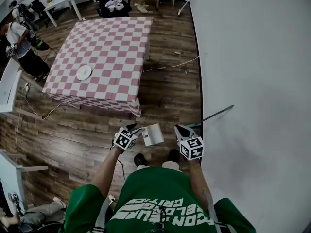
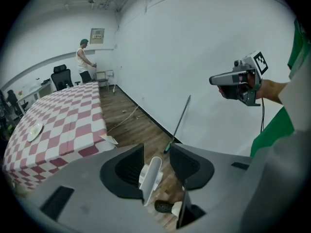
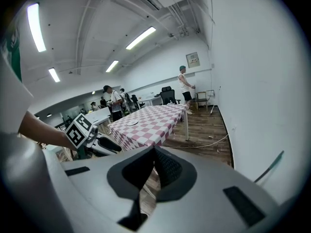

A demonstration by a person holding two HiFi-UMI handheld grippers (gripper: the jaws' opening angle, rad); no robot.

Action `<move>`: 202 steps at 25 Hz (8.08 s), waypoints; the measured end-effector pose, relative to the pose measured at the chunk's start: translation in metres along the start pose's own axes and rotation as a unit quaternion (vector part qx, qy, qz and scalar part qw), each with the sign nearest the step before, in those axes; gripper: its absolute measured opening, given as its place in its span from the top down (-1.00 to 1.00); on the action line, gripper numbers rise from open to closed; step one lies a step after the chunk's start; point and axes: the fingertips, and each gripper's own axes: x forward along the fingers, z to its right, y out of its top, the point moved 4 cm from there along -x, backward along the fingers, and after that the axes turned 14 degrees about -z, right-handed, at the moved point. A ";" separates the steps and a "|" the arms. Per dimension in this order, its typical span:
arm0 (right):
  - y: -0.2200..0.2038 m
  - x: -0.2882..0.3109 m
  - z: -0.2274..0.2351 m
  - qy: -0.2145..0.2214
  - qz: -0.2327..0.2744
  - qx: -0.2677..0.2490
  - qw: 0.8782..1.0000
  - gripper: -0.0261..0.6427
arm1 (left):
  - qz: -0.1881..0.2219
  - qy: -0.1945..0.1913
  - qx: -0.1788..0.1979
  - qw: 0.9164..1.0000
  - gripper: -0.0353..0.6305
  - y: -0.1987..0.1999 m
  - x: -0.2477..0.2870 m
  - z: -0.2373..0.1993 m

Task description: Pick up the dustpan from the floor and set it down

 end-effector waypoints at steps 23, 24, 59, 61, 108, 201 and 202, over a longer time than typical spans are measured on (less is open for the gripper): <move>-0.044 -0.001 0.011 -0.013 -0.044 0.053 0.998 0.90 | -0.291 -0.025 0.199 0.935 0.24 -0.043 0.155 0.010; -0.046 0.001 0.010 -0.011 -0.047 0.053 0.997 0.90 | -0.297 -0.027 0.204 0.932 0.24 -0.045 0.159 0.010; -0.128 0.081 0.030 0.051 -0.140 0.157 0.976 0.90 | -0.338 -0.040 0.200 0.919 0.26 -0.073 0.184 0.030; -0.130 0.081 0.028 0.052 -0.140 0.155 0.977 0.90 | -0.338 -0.036 0.200 0.919 0.27 -0.074 0.185 0.033; -0.118 0.020 0.048 0.010 -0.077 0.174 0.982 0.90 | -0.183 0.066 0.042 0.980 0.58 -0.063 0.054 0.024; 0.029 0.026 -0.013 0.066 -0.016 0.025 0.997 0.90 | -0.001 0.112 -0.144 0.983 0.57 -0.063 -0.125 0.038; 0.028 0.030 -0.018 0.069 -0.019 0.022 0.997 0.90 | -0.008 0.110 -0.149 0.983 0.57 -0.072 -0.123 0.038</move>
